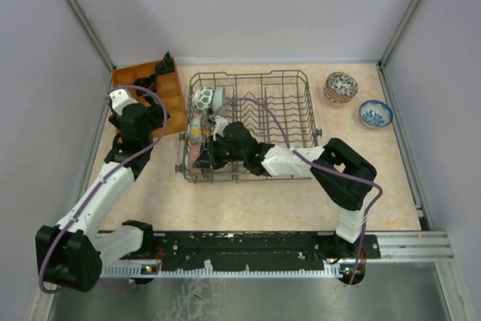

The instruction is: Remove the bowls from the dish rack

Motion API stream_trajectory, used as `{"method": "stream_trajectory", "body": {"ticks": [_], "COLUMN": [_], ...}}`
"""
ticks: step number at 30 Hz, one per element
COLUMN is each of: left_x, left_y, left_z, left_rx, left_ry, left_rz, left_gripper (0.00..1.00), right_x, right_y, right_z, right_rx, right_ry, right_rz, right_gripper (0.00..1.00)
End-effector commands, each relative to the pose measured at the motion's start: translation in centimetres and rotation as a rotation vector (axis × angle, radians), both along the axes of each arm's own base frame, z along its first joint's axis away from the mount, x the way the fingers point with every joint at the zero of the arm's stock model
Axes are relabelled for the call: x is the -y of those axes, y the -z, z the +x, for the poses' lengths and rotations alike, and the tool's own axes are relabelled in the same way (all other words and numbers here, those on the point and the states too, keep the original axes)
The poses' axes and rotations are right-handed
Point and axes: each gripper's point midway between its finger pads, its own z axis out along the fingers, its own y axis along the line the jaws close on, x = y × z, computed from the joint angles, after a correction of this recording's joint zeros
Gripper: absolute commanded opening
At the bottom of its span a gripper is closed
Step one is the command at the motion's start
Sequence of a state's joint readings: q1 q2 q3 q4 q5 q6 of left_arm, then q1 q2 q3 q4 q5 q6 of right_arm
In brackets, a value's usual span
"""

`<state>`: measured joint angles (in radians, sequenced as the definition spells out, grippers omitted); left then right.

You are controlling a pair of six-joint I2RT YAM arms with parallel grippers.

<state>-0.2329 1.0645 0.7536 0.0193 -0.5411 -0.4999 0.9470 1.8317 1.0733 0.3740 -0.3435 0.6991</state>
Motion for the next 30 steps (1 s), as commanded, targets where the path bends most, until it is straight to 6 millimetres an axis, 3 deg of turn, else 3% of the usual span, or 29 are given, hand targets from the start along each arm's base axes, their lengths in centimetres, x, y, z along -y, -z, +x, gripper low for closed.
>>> {"method": "stream_trajectory", "body": {"ticks": [1,12,25,26,30], "left_x": [-0.1,-0.2,-0.4,-0.4,-0.6], "left_y": [-0.3,-0.2,-0.4,-0.4,-0.7], "left_z": [0.0,-0.2,-0.3,-0.3,-0.4], "left_rx": [0.017,0.02,0.027,0.027,0.035], "left_ry": [-0.002,-0.002,-0.015,-0.015,-0.023], "left_rz": [-0.011,-0.008,-0.008,-0.006,-0.005], "left_gripper": [0.99,0.99,0.99,0.99,0.99], "right_x": [-0.7,-0.9,-0.5,0.1,1.3], "right_y": [-12.7,-13.5,-16.0,-17.6,-18.6], "right_z": [0.4,0.2,0.0,-0.3,0.5], "right_rx": [0.239,0.269,0.321,0.345,0.393], "right_ry": [-0.007,-0.015,-0.017,-0.014,0.042], "right_rz": [0.299,0.373,0.415,0.437,0.394], "right_gripper": [0.0,0.0,0.0,0.0,0.0]}}
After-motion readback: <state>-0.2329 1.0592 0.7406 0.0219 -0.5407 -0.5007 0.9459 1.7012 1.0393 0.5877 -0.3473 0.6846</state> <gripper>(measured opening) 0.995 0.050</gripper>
